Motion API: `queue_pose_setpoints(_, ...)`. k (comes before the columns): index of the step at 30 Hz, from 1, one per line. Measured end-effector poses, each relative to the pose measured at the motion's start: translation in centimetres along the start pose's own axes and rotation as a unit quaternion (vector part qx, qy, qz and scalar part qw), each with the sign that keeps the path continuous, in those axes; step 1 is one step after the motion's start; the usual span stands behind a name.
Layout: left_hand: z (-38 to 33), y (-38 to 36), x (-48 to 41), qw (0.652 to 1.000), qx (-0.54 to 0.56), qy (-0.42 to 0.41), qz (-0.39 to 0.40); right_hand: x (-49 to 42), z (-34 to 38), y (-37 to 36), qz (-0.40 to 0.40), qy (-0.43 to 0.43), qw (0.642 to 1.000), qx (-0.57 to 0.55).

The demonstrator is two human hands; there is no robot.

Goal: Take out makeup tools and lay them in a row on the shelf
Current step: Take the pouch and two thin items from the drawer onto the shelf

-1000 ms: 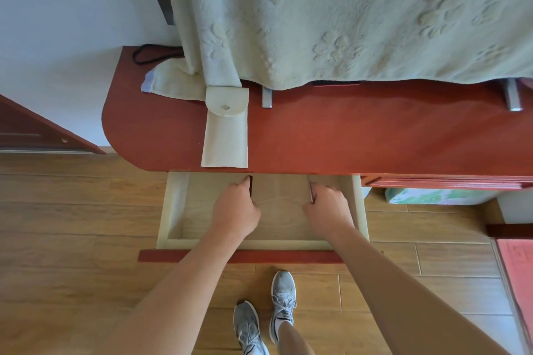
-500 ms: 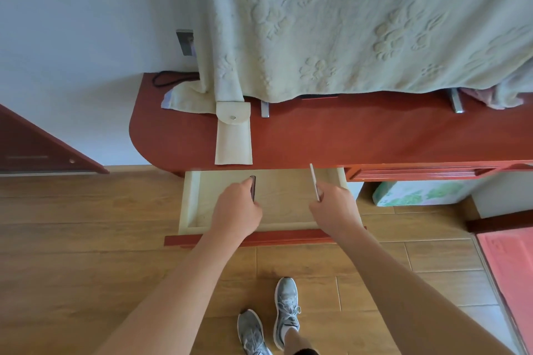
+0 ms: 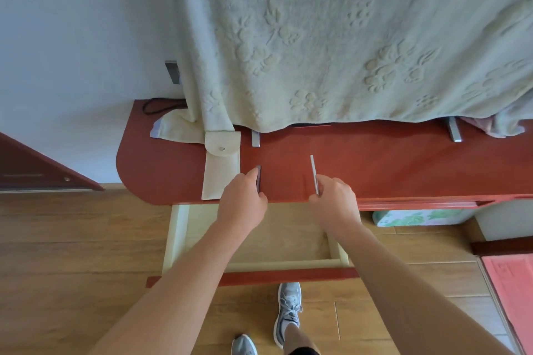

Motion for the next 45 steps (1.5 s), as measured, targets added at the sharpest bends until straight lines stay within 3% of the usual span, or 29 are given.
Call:
queue_pose_setpoints(13, -0.3, -4.9, -7.7, 1.000, 0.001, 0.028, 0.013, -8.0, 0.9, -2.0, 0.038, 0.017, 0.999, -0.032)
queue_pose_setpoints(45, 0.5, -5.7, -9.0, 0.999, 0.014, 0.039, 0.022, -8.7, 0.4, -3.1, 0.030, 0.010, 0.999, -0.017)
Point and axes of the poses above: each hand's wrist, its own x-axis away from the middle knuckle, its own y-axis out of the back of the hand, z = x × y, the point moved 9 cm from there along -x, towards the middle knuckle, and after that the axes turned 14 degrees about -y, right-handed, at the moved point
